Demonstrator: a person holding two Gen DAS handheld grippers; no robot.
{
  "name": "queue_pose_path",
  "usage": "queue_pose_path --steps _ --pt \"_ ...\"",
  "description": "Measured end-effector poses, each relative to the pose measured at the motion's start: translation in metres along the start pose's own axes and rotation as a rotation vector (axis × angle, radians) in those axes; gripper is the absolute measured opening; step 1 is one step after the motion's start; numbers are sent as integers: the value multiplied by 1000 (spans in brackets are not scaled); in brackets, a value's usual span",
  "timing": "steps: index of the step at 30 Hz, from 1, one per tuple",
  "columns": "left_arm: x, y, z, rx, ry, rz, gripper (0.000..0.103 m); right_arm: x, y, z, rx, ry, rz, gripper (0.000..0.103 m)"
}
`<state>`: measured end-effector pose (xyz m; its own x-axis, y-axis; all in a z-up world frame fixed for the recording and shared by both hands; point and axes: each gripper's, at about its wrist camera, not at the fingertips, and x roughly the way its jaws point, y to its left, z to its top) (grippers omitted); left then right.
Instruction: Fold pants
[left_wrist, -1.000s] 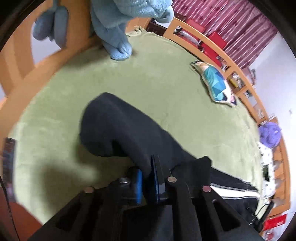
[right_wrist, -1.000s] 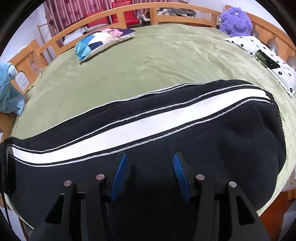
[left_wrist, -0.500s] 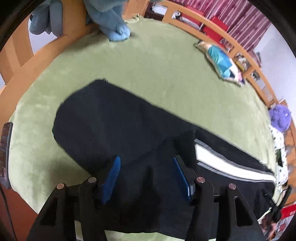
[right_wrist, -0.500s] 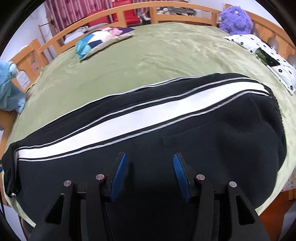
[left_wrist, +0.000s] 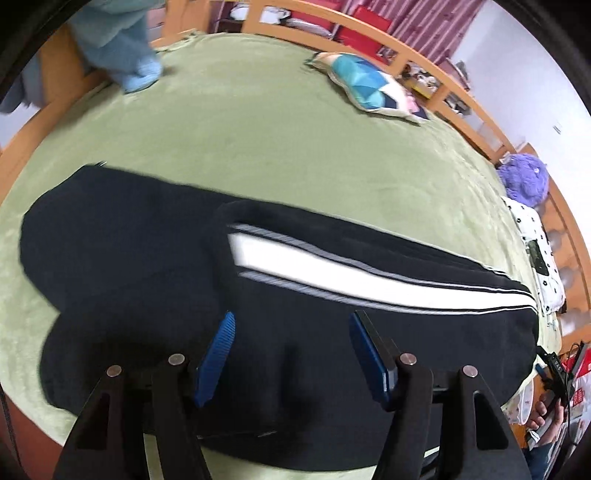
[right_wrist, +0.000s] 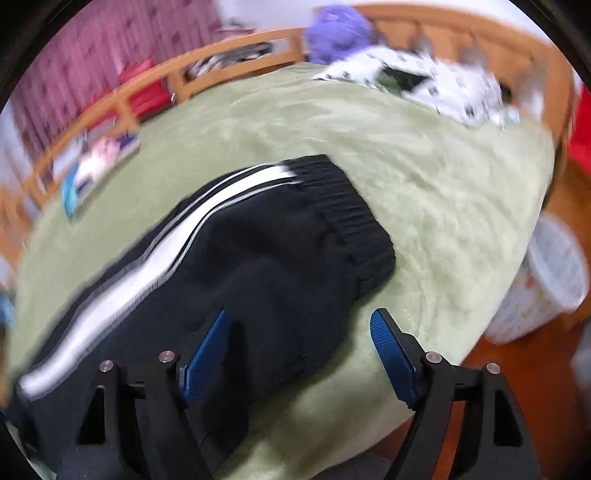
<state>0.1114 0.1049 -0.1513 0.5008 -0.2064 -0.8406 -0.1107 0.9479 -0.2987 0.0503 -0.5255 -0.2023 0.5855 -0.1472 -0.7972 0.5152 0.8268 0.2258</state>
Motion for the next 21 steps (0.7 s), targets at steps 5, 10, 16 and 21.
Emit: queue_pose_path --steps 5,10,16,21 --pt "2 -28 2 1 -22 -18 63 55 -37 13 201 89 171 80" --pt "10 -38 -6 -8 -23 -4 65 94 -36 26 338 93 267 96" --pt "28 -48 -12 -36 10 17 65 103 -17 55 314 32 365 22" --pt "14 -64 -9 8 -23 -11 65 53 -11 111 234 -99 418 18"
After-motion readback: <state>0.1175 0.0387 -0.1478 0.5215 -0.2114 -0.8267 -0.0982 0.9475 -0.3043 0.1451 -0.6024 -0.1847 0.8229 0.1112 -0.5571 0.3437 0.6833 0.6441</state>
